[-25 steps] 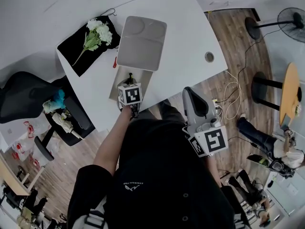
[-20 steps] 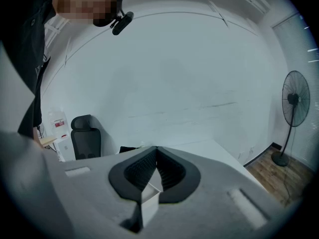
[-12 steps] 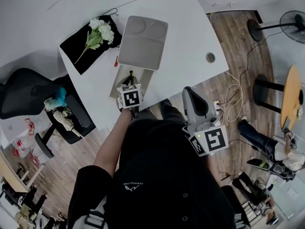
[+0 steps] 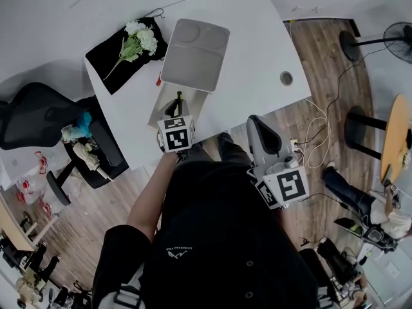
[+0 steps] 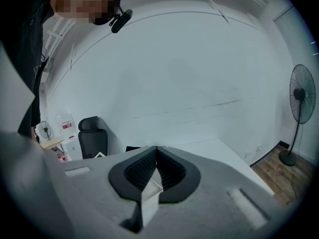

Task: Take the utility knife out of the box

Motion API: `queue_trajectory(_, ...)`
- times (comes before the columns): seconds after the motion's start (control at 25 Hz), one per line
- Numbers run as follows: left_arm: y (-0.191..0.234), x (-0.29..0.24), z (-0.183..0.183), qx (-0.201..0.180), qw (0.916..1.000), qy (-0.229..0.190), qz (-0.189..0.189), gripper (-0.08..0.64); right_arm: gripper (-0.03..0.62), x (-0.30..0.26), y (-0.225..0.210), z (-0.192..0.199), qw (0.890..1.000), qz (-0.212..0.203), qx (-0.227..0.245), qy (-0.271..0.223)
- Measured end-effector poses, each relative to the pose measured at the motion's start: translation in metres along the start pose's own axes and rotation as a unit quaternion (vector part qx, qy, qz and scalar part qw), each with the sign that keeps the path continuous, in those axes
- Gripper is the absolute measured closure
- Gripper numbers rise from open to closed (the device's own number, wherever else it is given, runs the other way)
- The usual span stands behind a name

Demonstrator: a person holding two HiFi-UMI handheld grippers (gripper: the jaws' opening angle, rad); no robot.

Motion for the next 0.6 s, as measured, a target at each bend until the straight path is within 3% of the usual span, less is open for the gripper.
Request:
queue_trajectory(0.28, -0.015, 0.033, -0.015, -0.018, 0.9984, -0.054, 0.003, 0.499, 0.588, 0.009, -0.005, 0.001, 1.000, -0.017, 0.003, -0.004)
queue_trajectory(0.6, -0.031, 0.075, -0.023, -0.008, 0.9948, -0.101, 0.009, 0.499, 0.588, 0.016, -0.012, 0.004, 0.999, -0.038, 0.007, -0.005)
Point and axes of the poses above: the fingertips, and each gripper's own axes: x backward along the fingers, y to its left, z out of its underside, the point moved 6 cm from there along x, backward along the fingers, and after that the axes turned 8 degrees about -z, right-handed, at the moved point
